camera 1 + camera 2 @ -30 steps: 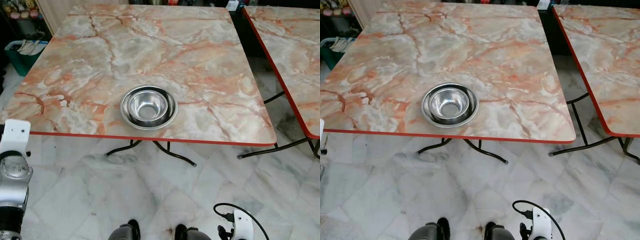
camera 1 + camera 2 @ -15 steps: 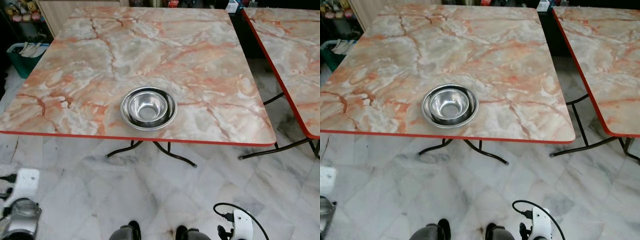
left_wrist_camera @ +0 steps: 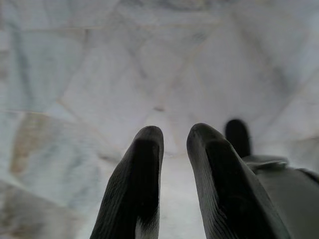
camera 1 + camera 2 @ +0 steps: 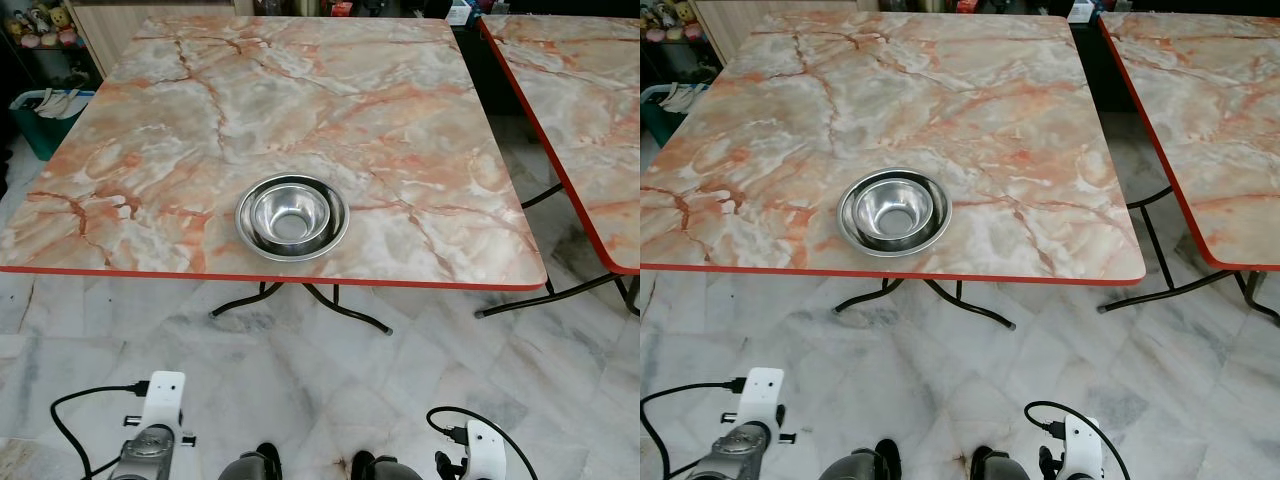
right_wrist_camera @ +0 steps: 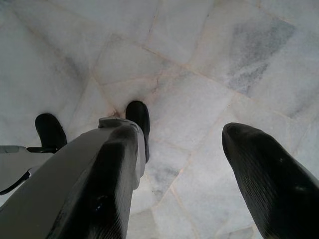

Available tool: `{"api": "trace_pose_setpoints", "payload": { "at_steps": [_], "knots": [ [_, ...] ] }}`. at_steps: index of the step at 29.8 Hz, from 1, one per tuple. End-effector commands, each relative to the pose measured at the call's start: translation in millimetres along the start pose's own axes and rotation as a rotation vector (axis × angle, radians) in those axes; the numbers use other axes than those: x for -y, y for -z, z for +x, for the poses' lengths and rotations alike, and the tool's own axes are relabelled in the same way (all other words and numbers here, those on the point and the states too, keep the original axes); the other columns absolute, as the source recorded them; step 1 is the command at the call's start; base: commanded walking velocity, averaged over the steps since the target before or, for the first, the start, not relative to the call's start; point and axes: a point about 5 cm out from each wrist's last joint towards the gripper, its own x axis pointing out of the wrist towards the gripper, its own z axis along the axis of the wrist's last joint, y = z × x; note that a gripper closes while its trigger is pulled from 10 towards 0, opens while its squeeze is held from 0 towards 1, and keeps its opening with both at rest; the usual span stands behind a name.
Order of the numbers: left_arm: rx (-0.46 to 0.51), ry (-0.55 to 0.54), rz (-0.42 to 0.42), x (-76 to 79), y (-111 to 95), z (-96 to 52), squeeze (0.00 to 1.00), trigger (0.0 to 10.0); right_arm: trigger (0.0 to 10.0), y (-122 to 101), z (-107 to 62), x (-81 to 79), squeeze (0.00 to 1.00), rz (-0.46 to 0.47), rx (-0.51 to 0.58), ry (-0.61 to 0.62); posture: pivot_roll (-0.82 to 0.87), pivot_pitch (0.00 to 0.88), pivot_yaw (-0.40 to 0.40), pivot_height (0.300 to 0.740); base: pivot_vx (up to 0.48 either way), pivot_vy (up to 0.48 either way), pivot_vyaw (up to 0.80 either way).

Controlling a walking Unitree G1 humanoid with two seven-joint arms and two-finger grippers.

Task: Setting the table

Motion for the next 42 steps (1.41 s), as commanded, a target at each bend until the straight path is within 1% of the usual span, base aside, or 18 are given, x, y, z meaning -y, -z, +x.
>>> {"api": "trace_pose_setpoints", "payload": {
  "at_steps": [1,3,4,5,6,7,9,11,14,21,25,27,32,36,42],
  "knots": [
    [-0.011,0.017,-0.059,2.3,8.2,-1.5,0.00,10.0,10.0,8.8,-1.9,2.2,0.00,0.010,-0.022,0.004,-0.01,0.174,-0.008,0.740,0.000,0.000,0.00],
    [0.008,0.007,-0.149,5.1,6.6,-1.5,0.00,10.0,10.0,8.9,-2.1,2.6,0.00,0.011,-0.017,0.002,-0.02,0.167,-0.011,0.740,0.000,0.000,0.00],
    [0.016,0.003,-0.179,5.9,5.9,-1.5,0.00,10.0,10.0,8.9,-2.1,2.7,0.00,0.012,-0.016,0.001,-0.02,0.167,-0.011,0.740,0.000,0.000,0.00],
    [0.016,0.003,-0.179,5.9,5.9,-1.5,0.00,10.0,10.0,8.9,-2.1,2.7,0.00,0.012,-0.016,0.001,-0.02,0.167,-0.011,0.740,0.000,0.000,0.00],
    [0.033,-0.014,-0.235,7.3,5.1,-1.6,0.00,10.0,10.0,8.9,-2.3,3.2,0.00,0.013,-0.012,0.001,-0.02,0.160,-0.016,0.740,0.000,0.000,0.00],
    [0.033,-0.027,-0.255,8.0,6.3,-1.9,0.00,10.0,10.0,8.8,-2.3,3.5,0.00,0.012,-0.011,0.001,-0.02,0.160,-0.016,0.740,0.000,0.000,0.00],
    [0.023,-0.037,-0.269,8.1,9.5,-2.5,0.00,10.0,10.0,8.8,-2.4,3.6,0.00,0.010,-0.010,0.000,-0.02,0.155,-0.016,0.740,0.000,0.000,0.00],
    [-0.001,-0.049,-0.249,7.6,15.7,-3.6,0.00,10.0,10.0,8.8,-2.4,3.8,0.00,0.010,-0.008,0.000,-0.02,0.151,-0.017,0.740,0.000,0.000,0.00],
    [-0.006,-0.024,-0.233,10.1,21.6,-5.4,0.00,10.0,10.0,8.2,-2.4,3.9,0.00,0.010,-0.006,-0.002,-0.02,0.160,-0.020,0.740,0.000,0.000,0.00],
    [-0.023,-0.041,-0.228,6.9,28.9,-7.3,0.00,10.0,10.0,6.5,-2.1,3.3,0.00,0.020,0.005,-0.004,-0.02,0.181,-0.023,0.740,0.000,0.000,0.00],
    [-0.041,-0.047,-0.224,7.6,34.0,-8.6,0.00,10.0,10.0,4.5,-2.0,4.1,0.00,-0.008,0.012,-0.004,-0.03,0.190,-0.028,0.740,0.000,0.000,0.00],
    [-0.049,-0.044,-0.228,7.3,36.6,-9.2,0.00,10.0,10.0,3.9,-1.9,4.1,0.00,0.002,0.015,-0.009,-0.03,0.198,-0.026,0.740,0.000,0.000,0.76],
    [-0.053,-0.041,-0.227,7.8,37.5,-9.5,0.00,10.0,10.0,3.8,-2.0,4.7,0.00,0.008,0.017,-0.003,-0.03,0.196,-0.027,0.740,0.000,0.000,0.79],
    [-0.066,-0.022,-0.182,8.5,41.2,-10.5,0.00,10.0,10.0,4.1,-1.9,4.7,0.00,0.031,0.014,0.005,-0.04,0.203,-0.024,0.740,0.000,-0.060,0.00],
    [-0.072,-0.018,-0.176,9.0,42.7,-10.9,0.00,10.0,10.0,4.1,-1.8,4.2,0.00,0.032,0.013,0.004,-0.04,0.206,-0.022,0.740,0.000,-0.311,0.00]
  ]
}}
